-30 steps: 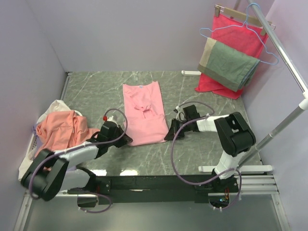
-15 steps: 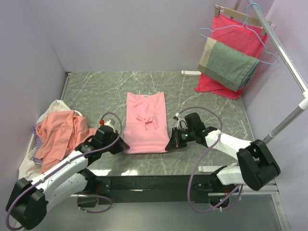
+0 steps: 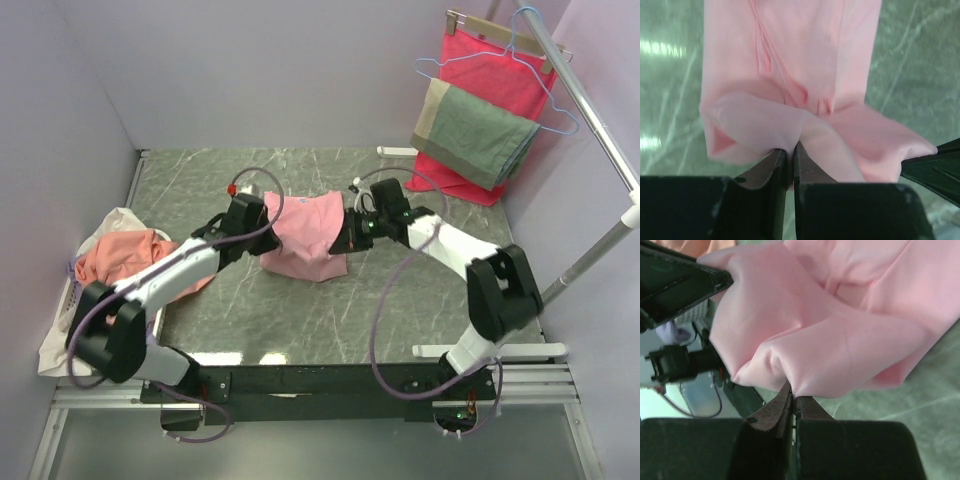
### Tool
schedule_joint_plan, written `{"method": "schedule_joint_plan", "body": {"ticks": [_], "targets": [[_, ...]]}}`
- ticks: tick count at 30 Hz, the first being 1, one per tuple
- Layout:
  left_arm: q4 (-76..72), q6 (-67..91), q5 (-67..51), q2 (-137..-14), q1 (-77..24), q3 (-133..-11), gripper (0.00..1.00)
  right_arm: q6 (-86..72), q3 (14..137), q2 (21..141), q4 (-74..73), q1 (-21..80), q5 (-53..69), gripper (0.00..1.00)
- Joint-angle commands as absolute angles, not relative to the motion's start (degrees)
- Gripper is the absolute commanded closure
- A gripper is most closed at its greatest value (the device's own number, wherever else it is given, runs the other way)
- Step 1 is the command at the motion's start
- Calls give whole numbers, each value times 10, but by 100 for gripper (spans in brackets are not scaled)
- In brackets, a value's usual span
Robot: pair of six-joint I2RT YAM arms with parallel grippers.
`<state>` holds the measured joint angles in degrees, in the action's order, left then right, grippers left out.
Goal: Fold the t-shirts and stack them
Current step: Fold the long partially folded tshirt into a neat square
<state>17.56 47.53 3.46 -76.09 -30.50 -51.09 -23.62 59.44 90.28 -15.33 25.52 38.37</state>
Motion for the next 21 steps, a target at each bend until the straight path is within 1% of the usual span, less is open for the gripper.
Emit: {"method": "schedule_joint_plan", "body": {"ticks": [1,8,10,11,12,16,17,19,20,21], "targets": [[136,422,38,-867,-266,-598,88,-221,693,986,-175,233,384,100],[141,382,9,-1033,-209,-771,91,-221,856,1133,-209,202,400,100],[136,379,5,-1077,-193,-799,91,-217,917,1174,-227,191,406,100],[133,377,-15,-1091,-188,-822,90,-218,938,1188,-237,187,408,100],[134,377,-23,-1119,-179,-836,90,-219,976,1202,-243,183,409,100],[115,371,-61,-1181,-161,-904,91,-231,1066,1279,-252,159,405,100],[86,366,-80,-1193,-158,-915,91,-232,1084,1293,-260,156,402,100],[68,359,-95,-1226,-151,-963,90,-233,1142,1328,-269,150,382,100],[51,350,-98,-1240,-149,-982,87,-235,1160,1341,-266,145,377,100],[54,347,-105,-1275,-145,-1011,86,-238,1203,1356,-262,142,372,100]]}}
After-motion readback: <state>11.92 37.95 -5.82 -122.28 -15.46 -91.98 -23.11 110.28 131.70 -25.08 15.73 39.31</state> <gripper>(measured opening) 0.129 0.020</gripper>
